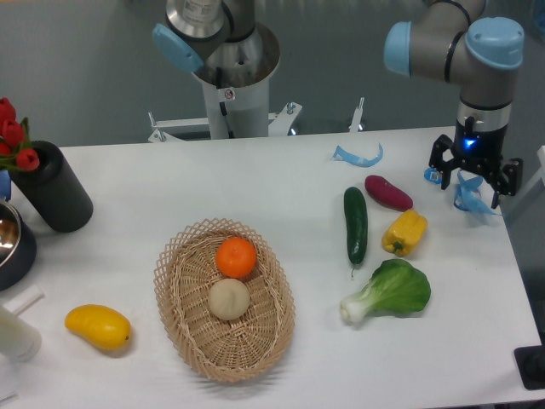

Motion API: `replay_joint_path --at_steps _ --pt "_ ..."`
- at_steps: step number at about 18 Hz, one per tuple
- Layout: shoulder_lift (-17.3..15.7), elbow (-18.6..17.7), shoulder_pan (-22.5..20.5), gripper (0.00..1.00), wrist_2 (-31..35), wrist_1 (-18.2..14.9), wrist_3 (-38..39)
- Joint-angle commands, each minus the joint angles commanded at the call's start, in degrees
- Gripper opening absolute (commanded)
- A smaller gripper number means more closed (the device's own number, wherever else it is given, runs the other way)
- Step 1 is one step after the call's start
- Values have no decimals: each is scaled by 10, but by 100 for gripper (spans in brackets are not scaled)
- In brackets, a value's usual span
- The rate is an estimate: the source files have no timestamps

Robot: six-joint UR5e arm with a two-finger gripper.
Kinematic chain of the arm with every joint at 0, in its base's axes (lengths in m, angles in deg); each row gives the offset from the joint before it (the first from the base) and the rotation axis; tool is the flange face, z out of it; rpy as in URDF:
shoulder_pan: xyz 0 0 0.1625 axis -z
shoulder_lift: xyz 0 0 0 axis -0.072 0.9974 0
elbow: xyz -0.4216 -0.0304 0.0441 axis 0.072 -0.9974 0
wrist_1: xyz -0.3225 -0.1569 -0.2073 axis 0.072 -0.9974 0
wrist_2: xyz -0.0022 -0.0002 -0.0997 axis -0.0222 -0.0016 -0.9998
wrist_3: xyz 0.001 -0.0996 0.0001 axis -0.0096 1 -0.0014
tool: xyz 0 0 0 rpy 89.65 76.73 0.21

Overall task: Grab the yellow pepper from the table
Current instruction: 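Move the open gripper toward the yellow bell pepper, then lower the open gripper down over the yellow bell pepper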

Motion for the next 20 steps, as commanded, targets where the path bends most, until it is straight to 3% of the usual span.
replay_joint_path --at_steps 5,11,20 --pt "0 -6 0 100 -5 0 3" --pt "4 -25 -11 100 -77 4 28" --pt "12 -43 -15 100 -76 6 21"
